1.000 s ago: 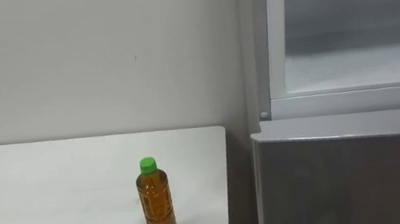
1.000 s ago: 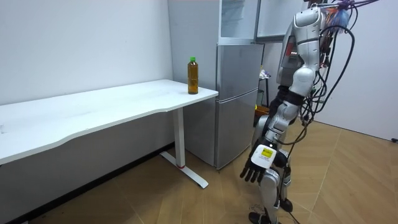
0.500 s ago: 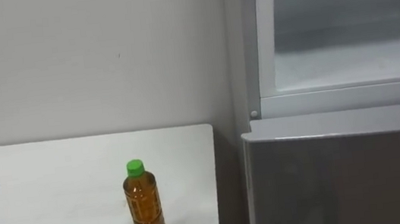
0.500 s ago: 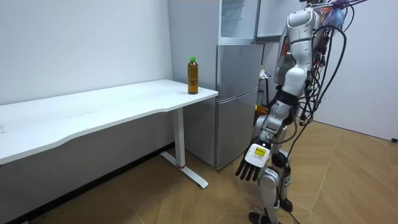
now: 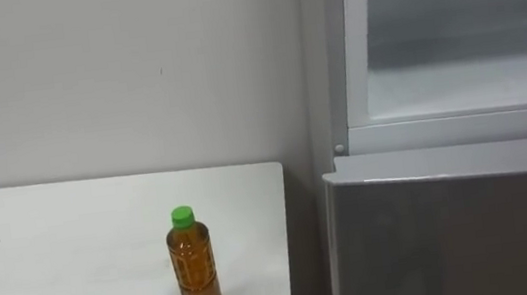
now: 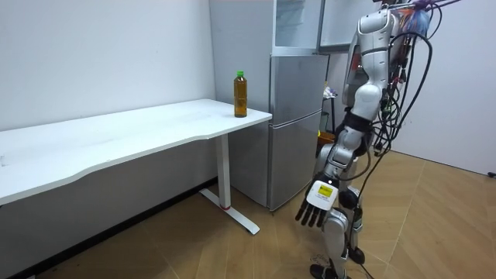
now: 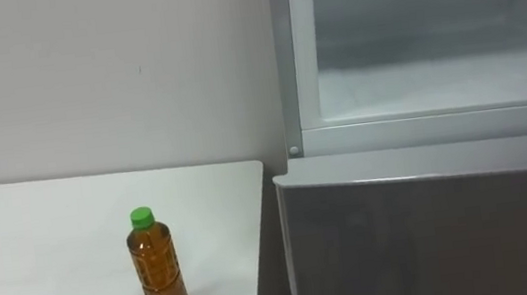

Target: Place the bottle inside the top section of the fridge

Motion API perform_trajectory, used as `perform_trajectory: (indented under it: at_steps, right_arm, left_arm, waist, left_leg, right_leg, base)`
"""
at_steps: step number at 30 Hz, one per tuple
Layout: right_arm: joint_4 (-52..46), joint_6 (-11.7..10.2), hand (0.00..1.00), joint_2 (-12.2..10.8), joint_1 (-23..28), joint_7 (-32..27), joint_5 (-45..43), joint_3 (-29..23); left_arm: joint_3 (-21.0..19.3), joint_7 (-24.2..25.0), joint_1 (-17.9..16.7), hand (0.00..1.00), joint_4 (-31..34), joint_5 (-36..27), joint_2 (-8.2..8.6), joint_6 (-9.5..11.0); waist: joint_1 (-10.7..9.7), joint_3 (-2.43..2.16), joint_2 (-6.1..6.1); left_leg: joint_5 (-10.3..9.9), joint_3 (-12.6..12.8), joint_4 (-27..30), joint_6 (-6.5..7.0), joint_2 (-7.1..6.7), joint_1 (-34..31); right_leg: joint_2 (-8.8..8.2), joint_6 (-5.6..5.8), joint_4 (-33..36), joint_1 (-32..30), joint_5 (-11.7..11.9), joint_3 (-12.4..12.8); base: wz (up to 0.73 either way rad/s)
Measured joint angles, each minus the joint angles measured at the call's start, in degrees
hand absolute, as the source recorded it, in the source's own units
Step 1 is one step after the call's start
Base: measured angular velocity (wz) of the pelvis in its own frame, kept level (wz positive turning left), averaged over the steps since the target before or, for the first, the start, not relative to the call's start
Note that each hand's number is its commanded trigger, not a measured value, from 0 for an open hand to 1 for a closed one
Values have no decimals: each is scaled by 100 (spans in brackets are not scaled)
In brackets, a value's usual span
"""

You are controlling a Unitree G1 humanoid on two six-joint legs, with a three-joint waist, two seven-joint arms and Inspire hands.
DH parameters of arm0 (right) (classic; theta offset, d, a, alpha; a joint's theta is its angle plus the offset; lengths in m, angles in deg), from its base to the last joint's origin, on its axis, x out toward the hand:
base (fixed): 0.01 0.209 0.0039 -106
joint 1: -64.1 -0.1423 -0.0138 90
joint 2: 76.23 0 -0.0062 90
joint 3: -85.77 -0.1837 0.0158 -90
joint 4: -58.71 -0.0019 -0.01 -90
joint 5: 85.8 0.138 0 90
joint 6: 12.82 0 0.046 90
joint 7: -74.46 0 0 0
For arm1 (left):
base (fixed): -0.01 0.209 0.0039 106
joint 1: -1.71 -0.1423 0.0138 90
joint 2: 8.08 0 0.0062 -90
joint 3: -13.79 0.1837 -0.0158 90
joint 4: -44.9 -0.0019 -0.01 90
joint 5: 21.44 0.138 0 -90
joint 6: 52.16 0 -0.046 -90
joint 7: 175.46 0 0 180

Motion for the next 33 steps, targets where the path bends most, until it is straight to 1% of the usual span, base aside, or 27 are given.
perform_trajectory:
  at_steps: [2, 3, 5, 6, 7, 8, 9, 11, 13, 16, 19, 21, 23, 25, 26, 28, 30, 31, 32, 33]
  right_arm:
    - [-196, -10, 0, -1, -19, 177, -62, 75]
    - [-374, -10, 0, 0, -11, 284, -128, 86]
    - [-612, -9, 0, 5, -16, 381, -194, 137]
    - [-888, 29, 0, 14, 13, 437, -196, 176]
    - [-1385, 95, 0, 32, 94, 487, -204, 187]
    - [-1780, 85, 0, 37, 110, 550, -191, 191]
    - [-1908, 62, 0, 37, 96, 579, -190, 197]
    - [-2161, 10, 0, 41, 59, 664, -180, 242]
    - [-2822, 50, 0, 84, 117, 715, -179, 387]
    - [-3578, 42, 0, 177, 110, 866, -177, 487]
    - [-4211, 23, 0, 142, 89, 1013, -203, 581]
    - [-4323, 1, 0, 128, 30, 1129, -200, 655]
    - [-4358, 8, 0, 119, 5, 1191, -202, 683]
    - [-4648, 32, 0, 130, 10, 1187, -177, 708]
    - [-4785, 51, 0, 135, 17, 1187, -177, 705]
    - [-5391, 73, 0, 146, -3, 1216, -164, 687]
    - [-5772, 73, 0, 150, -73, 1245, -141, 657]
    - [-5953, 79, 0, 154, -121, 1244, -141, 642]
    - [-6063, 79, 0, 158, -139, 1242, -141, 641]
    - [-6249, 79, 0, 155, -146, 1239, -141, 641]
  left_arm:
    - [0, 50, 40, 0, 0, 53, -1, 56]
    - [0, 54, 48, 0, -2, 61, -1, 80]
    - [6, 60, 76, 0, 0, 124, 1, 84]
    - [3, 71, 115, 0, 18, 164, 1, 82]
    - [1, 109, 121, 0, 35, 180, 2, 81]
    - [2, 165, 132, 0, 34, 181, -2, 79]
    - [-1, 187, 142, 0, 31, 180, -3, 78]
    - [3, 225, 172, 0, 30, 164, -4, 80]
    - [4, 241, 197, 0, 34, 166, -4, 105]
    - [13, 260, 205, 0, 71, 161, -13, 132]
    - [13, 255, 190, 0, 71, 161, -34, 205]
    - [15, 215, 197, 0, 72, 158, -55, 230]
    - [27, 181, 199, 0, 72, 160, -58, 240]
    - [123, 172, 170, 0, 72, 141, -69, 298]
    - [132, 176, 166, 0, 73, 148, -77, 303]
    - [180, 210, 164, 0, 76, 167, -83, 304]
    - [223, 233, 168, 0, 36, 165, -101, 303]
    - [229, 256, 164, 0, 29, 163, -102, 296]
    - [231, 276, 164, 0, 29, 158, -102, 295]
    - [237, 297, 170, 0, 29, 161, -102, 285]
  waist:
    - [0, -2, 17]
    - [-1, 8, 32]
    - [-2, 10, 46]
    - [1, 7, 45]
    - [1, 7, 31]
    - [-7, 31, 51]
    - [-5, 32, 50]
    - [21, 33, 38]
    - [111, 36, 18]
    - [133, 28, -7]
    - [145, 17, -43]
    - [148, 7, -68]
    - [159, 13, -84]
    - [182, 15, -93]
    - [177, 16, -82]
    - [160, 13, -52]
    - [167, 25, -20]
    - [168, 19, -1]
    - [182, 17, 2]
    - [244, 16, 12]
  left_leg:
    - [0, 0, 1, 0, 2, -46]
    - [0, 0, 2, 0, 2, -62]
    - [0, 2, 6, 0, 0, -60]
    - [0, 5, 6, 0, 1, -60]
    - [0, 6, 6, 0, 1, -60]
    - [0, 6, 11, 0, 2, -55]
    - [0, 6, 17, 0, 2, -51]
    - [0, 6, 26, 0, 0, 6]
    - [1, 5, 30, 0, 6, -22]
    - [1, 3, 39, 0, 2, -85]
    - [1, 4, 33, 0, 3, -92]
    - [1, 2, 31, 0, 4, -90]
    - [1, -1, 24, 0, 3, -77]
    - [1, 2, 8, 0, 4, -93]
    - [1, 2, 2, 1, 5, -94]
    - [1, 0, -1, 1, 5, -91]
    - [1, 0, -8, 1, 9, -62]
    - [1, 2, -6, 1, 13, -60]
    - [1, 3, -4, 1, 15, -58]
    - [1, 10, -3, 1, 18, -59]
  right_leg:
    - [2, 0, 38, -53, 0, 8]
    - [1, -1, 82, -77, 0, 8]
    - [-1, -1, 83, -72, 1, 8]
    - [-1, -1, 78, -69, 1, 10]
    - [-2, -1, 76, -65, 1, 12]
    - [0, -4, 71, -49, 3, 13]
    - [0, -5, 70, -46, 5, 12]
    - [-2, -5, 75, -17, 5, 13]
    - [-2, -6, 89, -57, 4, 19]
    - [-8, -6, 94, -121, 5, 16]
    - [-3, -9, 89, -121, 8, 10]
    - [-2, -9, 87, -109, 9, 3]
    - [-2, -6, 89, -69, 14, 2]
    - [-3, -1, 91, -72, 29, -30]
    - [-3, -1, 90, -74, 31, -37]
    - [-2, -2, 91, -68, 36, -45]
    - [5, -5, 91, -43, 37, -43]
    - [10, -9, 91, -42, 39, -34]
    - [12, -12, 91, -42, 42, -23]
    - [17, -18, 92, -47, 49, 0]
  base:
    - [0]
    - [0]
    - [0]
    - [0]
    - [0]
    - [0]
    - [0]
    - [0]
    - [0]
    - [0]
    - [0]
    - [0]
    - [0]
    - [0]
    - [0]
    - [0]
    - [0]
    - [0]
    - [0]
    - [-5]
